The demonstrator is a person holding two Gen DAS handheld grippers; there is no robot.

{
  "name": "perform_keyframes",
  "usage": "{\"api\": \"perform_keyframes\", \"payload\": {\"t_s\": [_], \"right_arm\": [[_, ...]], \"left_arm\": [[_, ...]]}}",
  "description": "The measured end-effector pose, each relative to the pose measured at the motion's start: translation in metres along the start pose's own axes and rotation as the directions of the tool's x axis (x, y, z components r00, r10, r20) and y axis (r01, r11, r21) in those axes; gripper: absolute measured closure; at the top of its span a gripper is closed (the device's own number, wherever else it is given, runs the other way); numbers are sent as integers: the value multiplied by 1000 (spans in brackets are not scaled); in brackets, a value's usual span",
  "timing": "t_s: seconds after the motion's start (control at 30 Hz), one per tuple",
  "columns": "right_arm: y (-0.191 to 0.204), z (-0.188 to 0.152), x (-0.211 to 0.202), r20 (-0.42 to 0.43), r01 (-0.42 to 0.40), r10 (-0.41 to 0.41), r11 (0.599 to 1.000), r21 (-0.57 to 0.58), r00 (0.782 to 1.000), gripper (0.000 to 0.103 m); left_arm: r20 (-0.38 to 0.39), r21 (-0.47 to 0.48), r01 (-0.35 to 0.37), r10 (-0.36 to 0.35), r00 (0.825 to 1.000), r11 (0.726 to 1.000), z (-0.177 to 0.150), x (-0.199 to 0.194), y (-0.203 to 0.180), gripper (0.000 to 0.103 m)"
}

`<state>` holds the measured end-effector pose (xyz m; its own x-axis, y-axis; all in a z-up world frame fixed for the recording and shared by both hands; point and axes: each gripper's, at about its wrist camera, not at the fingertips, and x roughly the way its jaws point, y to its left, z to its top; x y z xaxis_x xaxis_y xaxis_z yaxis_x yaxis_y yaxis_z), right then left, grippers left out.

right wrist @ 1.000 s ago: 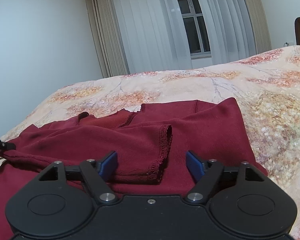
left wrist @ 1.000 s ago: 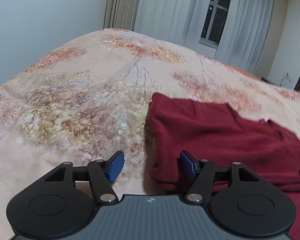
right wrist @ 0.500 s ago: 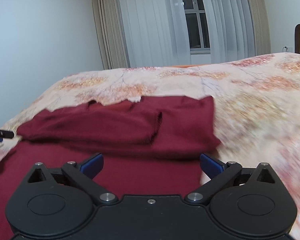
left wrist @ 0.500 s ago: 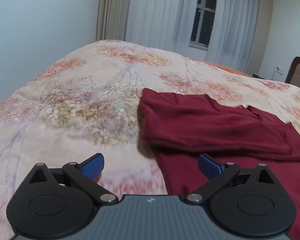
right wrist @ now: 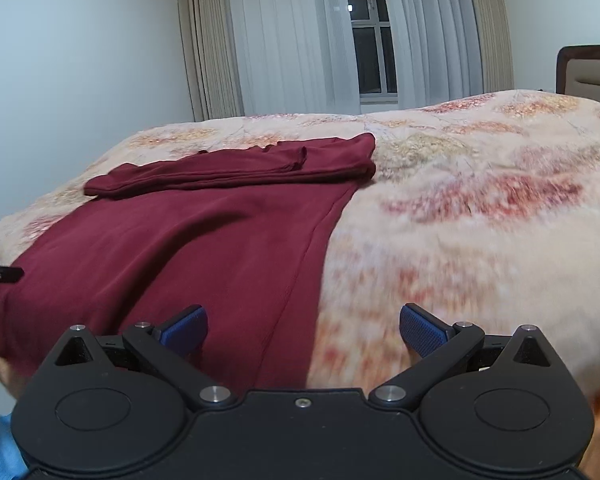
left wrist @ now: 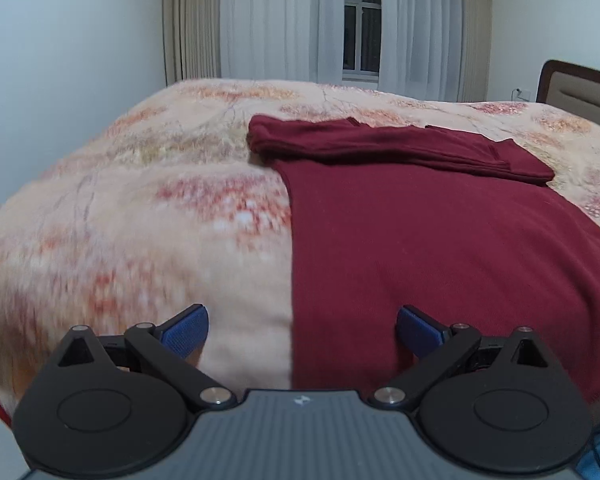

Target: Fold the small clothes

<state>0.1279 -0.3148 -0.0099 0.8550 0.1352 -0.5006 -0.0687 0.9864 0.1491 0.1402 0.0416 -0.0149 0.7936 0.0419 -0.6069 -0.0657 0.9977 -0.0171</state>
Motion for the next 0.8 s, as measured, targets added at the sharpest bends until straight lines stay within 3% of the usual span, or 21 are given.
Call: {"api": "perform_keyframes", "payload": {"t_s": [0.13,0.23,0.33,0.57,0.67,0.8], "right_arm": [[11,-18,-19,8,-4,4,999,47,1000,11],[21,-27,-25,18,-3,2,998,62,1000,19],[32,-34,-28,11,5,-6,999,50,1000,35],[33,-36,-35,11,58,-59,997,54,998,87],[28,-35,-40,24,47,-49,997,65,999,94],[22,-25,-62,117,102,-106,994,47,987,96]], "left_arm": [[-41,-116,37,-43,998,993,-21,-8,8,1],[-94,-230,67,-90,991,971,-34,-5,18,1],[-137,-320,80,-129,982,944,-42,1,26,1],[-142,-365,112,-174,974,924,-50,1,34,15],[-139,-368,122,-184,973,922,-49,2,34,16],[-137,-387,122,-188,973,914,-51,0,36,15]]}}
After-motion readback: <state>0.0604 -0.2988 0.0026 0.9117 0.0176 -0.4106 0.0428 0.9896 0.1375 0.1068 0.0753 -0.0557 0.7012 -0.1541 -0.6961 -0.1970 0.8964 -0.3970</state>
